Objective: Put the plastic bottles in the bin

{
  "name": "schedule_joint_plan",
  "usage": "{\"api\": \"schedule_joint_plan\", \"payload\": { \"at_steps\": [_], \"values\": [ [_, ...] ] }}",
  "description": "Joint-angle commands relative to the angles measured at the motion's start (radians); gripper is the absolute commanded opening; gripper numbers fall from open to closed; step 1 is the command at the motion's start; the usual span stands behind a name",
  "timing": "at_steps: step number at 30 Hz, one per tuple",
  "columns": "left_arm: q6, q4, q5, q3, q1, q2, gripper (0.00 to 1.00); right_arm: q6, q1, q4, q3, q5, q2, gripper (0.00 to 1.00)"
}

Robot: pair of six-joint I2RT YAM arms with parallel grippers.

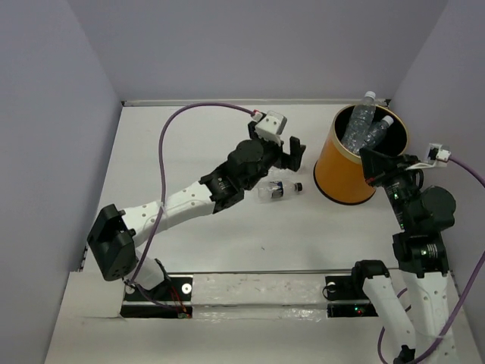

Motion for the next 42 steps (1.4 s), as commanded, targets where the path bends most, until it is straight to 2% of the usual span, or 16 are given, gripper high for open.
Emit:
{"api": "schedule_joint_plan", "payload": {
  "at_steps": [1,3,6,8,9,12,17,22,26,29,31,34,35,36,42],
  "values": [
    [-0.042,-0.184,-0.127,-0.148,0.002,-0.019,0.99,-0.083,-0.004,-0.038,0.06,0.039,0.129,0.19],
    [-0.034,-0.2,-0.136,-0.159,0.004,-0.012,0.99,-0.141,-0.004,-0.087,0.126,0.069,0.202,0.34],
    [-0.018,-0.23,-0.124,-0.145,0.005,0.045,0.99,-0.218,-0.004,-0.139,0.209,0.141,0.351,0.43],
    [-0.014,-0.247,-0.101,-0.121,0.01,0.099,0.99,-0.244,-0.004,-0.144,0.235,0.227,0.435,0.43],
    [-0.007,-0.238,-0.087,-0.121,0.008,0.114,0.99,-0.263,-0.004,-0.156,0.27,0.243,0.463,0.36],
    [0.027,-0.195,-0.053,-0.135,0.01,0.153,0.99,-0.292,-0.004,-0.196,0.341,0.266,0.577,0.31],
    [0.091,-0.151,-0.078,-0.164,0.014,0.174,0.99,-0.321,-0.004,-0.234,0.46,0.327,0.706,0.34],
    [0.072,-0.128,-0.041,-0.21,0.014,0.189,0.99,-0.343,-0.004,-0.28,0.427,0.404,0.79,0.34],
    [0.041,-0.169,-0.066,-0.217,0.014,0.2,0.99,-0.358,-0.004,-0.299,0.373,0.549,0.792,0.34],
    [0.018,-0.197,-0.038,-0.248,0.014,0.182,0.99,-0.357,-0.004,-0.3,0.359,0.572,0.749,0.35],
    [0.016,-0.171,-0.035,-0.266,0.014,0.171,0.99,-0.347,-0.004,-0.3,0.364,0.574,0.714,0.4],
    [0.022,-0.18,-0.039,-0.256,0.014,0.173,0.99,-0.349,-0.004,-0.308,0.382,0.528,0.63,0.49],
    [0.027,-0.183,-0.029,-0.253,0.014,0.174,0.99,-0.35,-0.004,-0.309,0.385,0.514,0.584,0.56],
    [0.035,-0.183,-0.029,-0.253,0.014,0.177,0.99,-0.35,-0.004,-0.309,0.388,0.499,0.564,0.59],
    [0.097,-0.178,0.046,-0.244,0.014,0.212,0.99,-0.323,-0.004,-0.297,0.379,0.314,0.456,0.6]
  ]
}}
